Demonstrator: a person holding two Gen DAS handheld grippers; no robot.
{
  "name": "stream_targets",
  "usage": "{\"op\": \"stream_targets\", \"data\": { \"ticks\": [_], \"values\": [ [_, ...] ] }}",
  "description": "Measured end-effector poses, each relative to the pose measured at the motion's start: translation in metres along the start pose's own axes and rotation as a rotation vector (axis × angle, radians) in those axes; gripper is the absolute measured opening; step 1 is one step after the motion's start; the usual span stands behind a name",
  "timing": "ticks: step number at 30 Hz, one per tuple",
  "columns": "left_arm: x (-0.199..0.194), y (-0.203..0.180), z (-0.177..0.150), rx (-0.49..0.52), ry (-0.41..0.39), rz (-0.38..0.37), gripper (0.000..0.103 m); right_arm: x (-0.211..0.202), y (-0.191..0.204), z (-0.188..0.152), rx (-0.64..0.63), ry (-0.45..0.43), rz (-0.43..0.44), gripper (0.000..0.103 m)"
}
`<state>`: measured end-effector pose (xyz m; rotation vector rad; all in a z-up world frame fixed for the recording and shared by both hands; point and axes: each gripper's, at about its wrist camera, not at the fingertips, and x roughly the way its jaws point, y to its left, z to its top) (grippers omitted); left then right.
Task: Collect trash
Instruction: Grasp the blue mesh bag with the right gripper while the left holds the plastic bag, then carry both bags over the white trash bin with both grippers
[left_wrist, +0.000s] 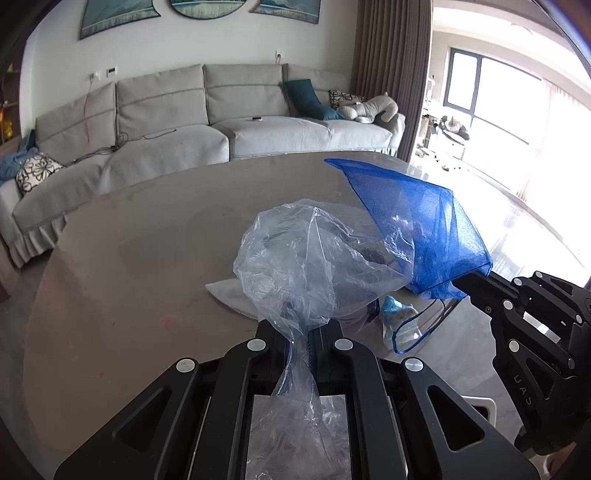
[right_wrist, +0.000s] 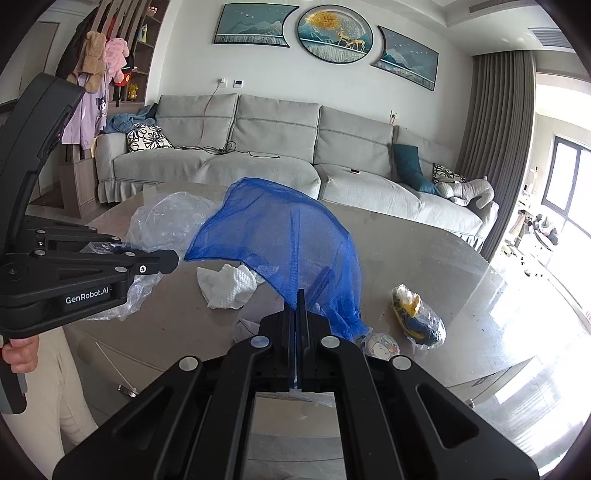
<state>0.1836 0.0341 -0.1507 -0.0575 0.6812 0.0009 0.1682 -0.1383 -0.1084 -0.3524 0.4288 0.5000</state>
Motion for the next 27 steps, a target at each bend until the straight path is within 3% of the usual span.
{"op": "stream_targets", "data": {
  "ticks": [15,27],
  "values": [
    [-0.049,-0.028,-0.008,0.078,-0.042,-0.092,0.006,-0.079,-0.001,0.001,0.062,-0.081,-0.082,0.001],
    [-0.062,-0.094,-0.051,0.215,0.026,-0.274,0.006,-0.137,-0.008,-0.037,0.156,-0.054,-0.214,0.001]
  ]
}}
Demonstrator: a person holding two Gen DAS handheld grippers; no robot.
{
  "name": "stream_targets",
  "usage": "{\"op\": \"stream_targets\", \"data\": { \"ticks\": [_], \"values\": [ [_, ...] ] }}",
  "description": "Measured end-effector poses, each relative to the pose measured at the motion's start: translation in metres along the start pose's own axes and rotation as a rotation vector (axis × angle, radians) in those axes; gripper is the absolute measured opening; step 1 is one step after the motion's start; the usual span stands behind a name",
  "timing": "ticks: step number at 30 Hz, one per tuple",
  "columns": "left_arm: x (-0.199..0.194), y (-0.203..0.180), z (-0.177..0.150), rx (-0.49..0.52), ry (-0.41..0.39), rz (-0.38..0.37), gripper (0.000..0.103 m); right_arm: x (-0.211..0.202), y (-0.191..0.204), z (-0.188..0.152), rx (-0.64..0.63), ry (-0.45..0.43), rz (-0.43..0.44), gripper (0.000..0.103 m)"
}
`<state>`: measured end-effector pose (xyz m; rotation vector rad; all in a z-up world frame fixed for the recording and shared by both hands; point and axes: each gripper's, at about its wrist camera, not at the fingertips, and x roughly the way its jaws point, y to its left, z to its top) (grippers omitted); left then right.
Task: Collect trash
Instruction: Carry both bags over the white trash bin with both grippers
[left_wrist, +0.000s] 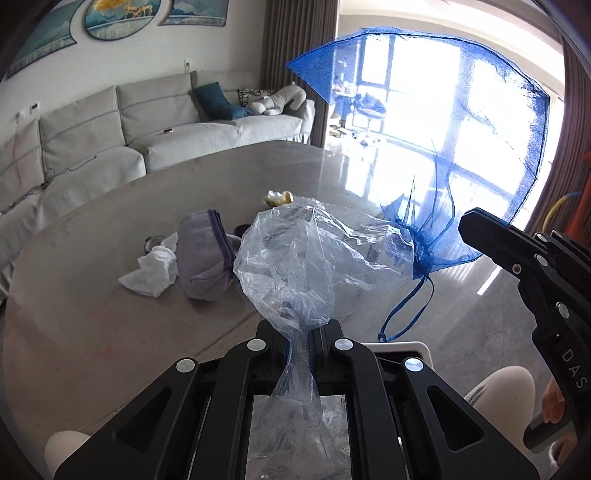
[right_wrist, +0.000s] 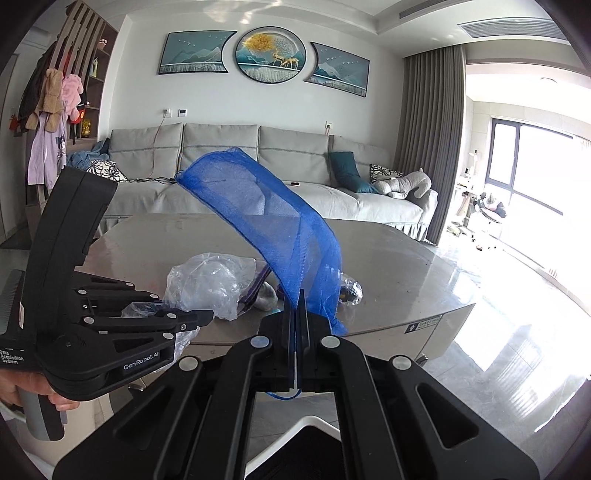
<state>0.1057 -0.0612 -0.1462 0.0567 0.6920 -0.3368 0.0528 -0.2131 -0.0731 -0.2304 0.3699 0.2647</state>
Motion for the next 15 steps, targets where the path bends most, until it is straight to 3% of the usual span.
{"op": "stream_targets", "data": {
  "ticks": [10,15],
  "values": [
    [0.024,-0.065,-0.035,0.112,0.101,-0.145,0.006,-0.032,-0.020,-0.035,0.072,0.052,-0.095,0.001],
    [0.023,-0.091,-0.038,0.146,0.092,-0.174,0.006,-0.041,-0.026,-0.048,0.102,0.069,-0.124,0.001]
  ]
}}
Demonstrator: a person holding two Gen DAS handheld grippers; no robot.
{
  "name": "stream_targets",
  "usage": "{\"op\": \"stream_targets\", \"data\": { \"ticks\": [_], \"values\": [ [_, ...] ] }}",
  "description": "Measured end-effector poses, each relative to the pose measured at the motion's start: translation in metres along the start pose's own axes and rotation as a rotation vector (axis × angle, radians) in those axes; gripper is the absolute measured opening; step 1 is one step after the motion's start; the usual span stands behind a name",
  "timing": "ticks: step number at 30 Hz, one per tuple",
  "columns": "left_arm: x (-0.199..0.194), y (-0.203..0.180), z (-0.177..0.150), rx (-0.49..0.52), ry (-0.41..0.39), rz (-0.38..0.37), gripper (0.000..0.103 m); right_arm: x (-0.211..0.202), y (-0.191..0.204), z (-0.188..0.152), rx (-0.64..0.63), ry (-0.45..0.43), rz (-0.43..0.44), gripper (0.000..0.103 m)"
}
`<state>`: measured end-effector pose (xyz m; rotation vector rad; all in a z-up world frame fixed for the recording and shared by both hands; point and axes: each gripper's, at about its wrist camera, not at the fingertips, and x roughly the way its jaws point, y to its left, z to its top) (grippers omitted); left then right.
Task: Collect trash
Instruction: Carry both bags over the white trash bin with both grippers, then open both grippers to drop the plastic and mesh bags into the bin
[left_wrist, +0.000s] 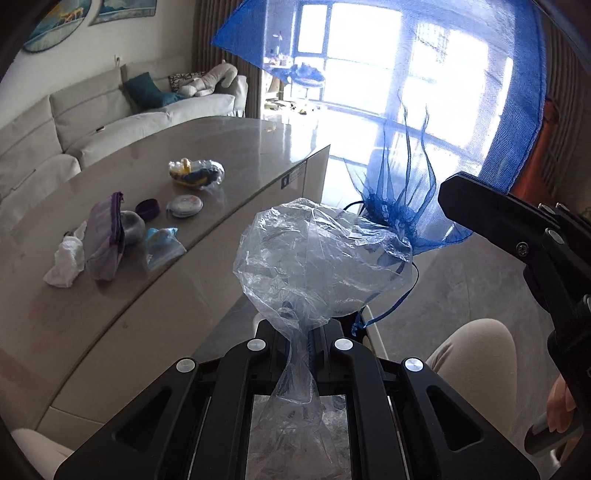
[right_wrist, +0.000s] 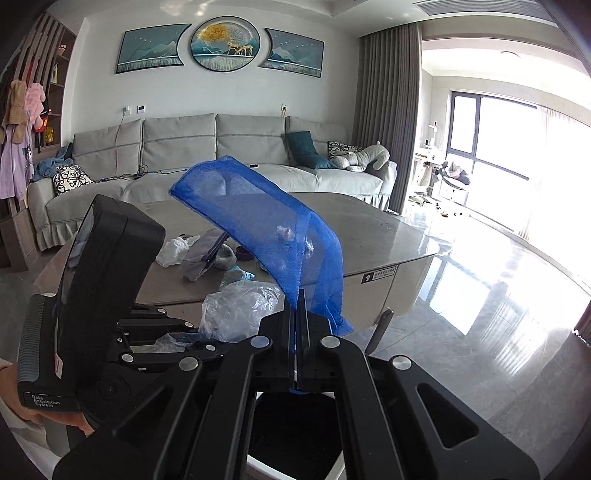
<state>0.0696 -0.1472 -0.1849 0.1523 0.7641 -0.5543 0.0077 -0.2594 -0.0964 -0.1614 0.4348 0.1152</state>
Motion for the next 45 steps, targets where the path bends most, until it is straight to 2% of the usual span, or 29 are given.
{"op": "stream_targets", "data": {
  "ticks": [7,14,26,39,41,42,43,44,45],
  "values": [
    [0.014,-0.022,-0.002,0.030,0.019,-0.023,0.006,-0.004,-0.019,-0.024,0.050,0.035,-0.033,0.001],
    [0.047,-0.033,-0.014,0.059,0.097,-0.041,0.007,0.008,-0.026,-0.043,0.070,0.113,-0.058,0.001],
    [0.092,-0.029,-0.031,0.074,0.197,-0.036,0.007,0.047,-0.035,-0.075,0.125,0.254,-0.020,0.001],
    [0.153,-0.032,-0.054,0.116,0.331,-0.106,0.008,0.072,-0.050,-0.108,0.183,0.376,-0.020,0.001],
    [0.156,-0.034,-0.054,0.123,0.344,-0.108,0.015,0.074,-0.051,-0.109,0.187,0.385,-0.020,0.001],
    [0.160,-0.036,-0.056,0.130,0.369,-0.116,0.040,0.076,-0.050,-0.109,0.190,0.390,-0.020,0.001],
    [0.164,-0.037,-0.057,0.138,0.394,-0.113,0.082,0.076,-0.052,-0.110,0.194,0.393,-0.020,0.001],
    [0.166,-0.038,-0.058,0.144,0.400,-0.101,0.093,0.077,-0.053,-0.111,0.198,0.396,-0.022,0.001],
    [0.166,-0.038,-0.059,0.150,0.384,-0.083,0.094,0.079,-0.053,-0.111,0.200,0.400,-0.022,0.001]
  ]
}}
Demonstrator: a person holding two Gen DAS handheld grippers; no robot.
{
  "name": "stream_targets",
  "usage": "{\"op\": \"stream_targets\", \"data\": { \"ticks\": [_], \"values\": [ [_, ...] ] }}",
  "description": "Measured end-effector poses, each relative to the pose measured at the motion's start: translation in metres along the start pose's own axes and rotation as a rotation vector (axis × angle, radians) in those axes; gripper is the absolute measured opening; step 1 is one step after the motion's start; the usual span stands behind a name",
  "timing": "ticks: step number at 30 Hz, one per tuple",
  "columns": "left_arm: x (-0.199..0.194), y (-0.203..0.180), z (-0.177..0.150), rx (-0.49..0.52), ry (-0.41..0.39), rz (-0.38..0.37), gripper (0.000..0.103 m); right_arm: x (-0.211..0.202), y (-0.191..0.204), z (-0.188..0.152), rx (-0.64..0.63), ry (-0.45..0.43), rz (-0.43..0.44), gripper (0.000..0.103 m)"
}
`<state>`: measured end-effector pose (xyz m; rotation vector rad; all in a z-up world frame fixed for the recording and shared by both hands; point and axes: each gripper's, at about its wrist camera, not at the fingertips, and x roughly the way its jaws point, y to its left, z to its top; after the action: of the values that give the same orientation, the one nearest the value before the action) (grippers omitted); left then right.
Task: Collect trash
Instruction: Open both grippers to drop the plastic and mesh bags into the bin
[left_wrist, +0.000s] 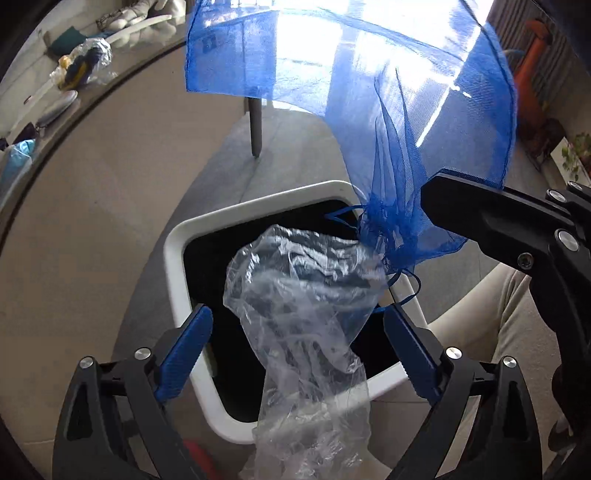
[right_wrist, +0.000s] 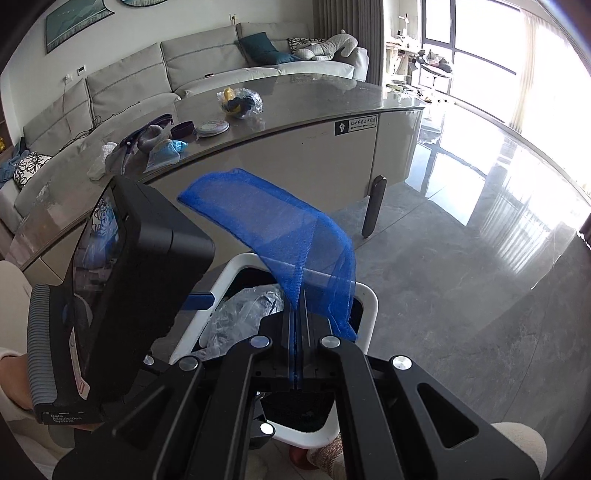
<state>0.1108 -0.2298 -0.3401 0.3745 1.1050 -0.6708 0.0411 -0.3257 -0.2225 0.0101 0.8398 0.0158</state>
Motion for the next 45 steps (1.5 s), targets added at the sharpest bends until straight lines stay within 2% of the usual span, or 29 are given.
{"op": "stream_targets", "data": {
  "ticks": [1,6,10,17,20,29,33,34,35,37,38,39,40,42,45],
  "values": [
    [0.001,-0.001,-0.001,0.006,-0.005,0.018,0.094,0.002,-0.001,0.001,0.001,0.005,-0.001,0.001],
    [0.007,0.007,0.000,-0.041,0.008,0.017,0.097,0.005,-0.001,0.001,0.012,0.014,-0.002,0.001],
    [0.005,0.016,0.006,-0.039,-0.015,0.040,0.097,0.006,-0.001,0.002,0.013,0.016,0.000,0.001],
    [-0.020,0.028,0.007,-0.055,-0.075,0.098,0.097,0.014,0.004,0.001,0.016,0.025,0.020,0.001],
    [-0.029,0.037,0.007,-0.061,-0.099,0.158,0.097,0.020,0.005,0.001,0.033,0.029,0.037,0.001],
    [-0.054,0.066,0.007,-0.159,-0.155,0.212,0.097,0.040,0.015,0.000,0.015,0.067,0.053,0.002],
    [-0.056,0.072,0.007,-0.169,-0.159,0.231,0.097,0.051,0.018,-0.001,0.006,0.088,0.059,0.007],
    [-0.055,0.074,0.007,-0.172,-0.158,0.232,0.097,0.053,0.018,-0.001,0.005,0.089,0.058,0.018],
    [-0.055,0.075,0.007,-0.174,-0.157,0.233,0.097,0.055,0.018,-0.002,0.007,0.085,0.045,0.025],
    [-0.056,0.072,0.004,-0.178,-0.157,0.233,0.097,0.058,0.016,-0.003,0.013,0.085,0.021,0.055],
    [-0.056,0.072,0.004,-0.178,-0.156,0.234,0.097,0.060,0.015,-0.004,0.017,0.090,0.012,0.064],
    [-0.057,0.072,0.004,-0.178,-0.156,0.233,0.097,0.061,0.014,-0.004,0.024,0.090,-0.003,0.079],
    [-0.056,0.074,0.003,-0.179,-0.158,0.234,0.097,0.062,0.013,-0.004,0.030,0.088,-0.016,0.089],
    [-0.056,0.075,0.003,-0.180,-0.163,0.235,0.097,0.059,0.013,-0.004,0.029,0.066,-0.037,0.097],
    [-0.056,0.077,0.004,-0.186,-0.168,0.236,0.097,0.055,0.013,0.000,0.020,0.032,-0.054,0.098]
  ]
}}
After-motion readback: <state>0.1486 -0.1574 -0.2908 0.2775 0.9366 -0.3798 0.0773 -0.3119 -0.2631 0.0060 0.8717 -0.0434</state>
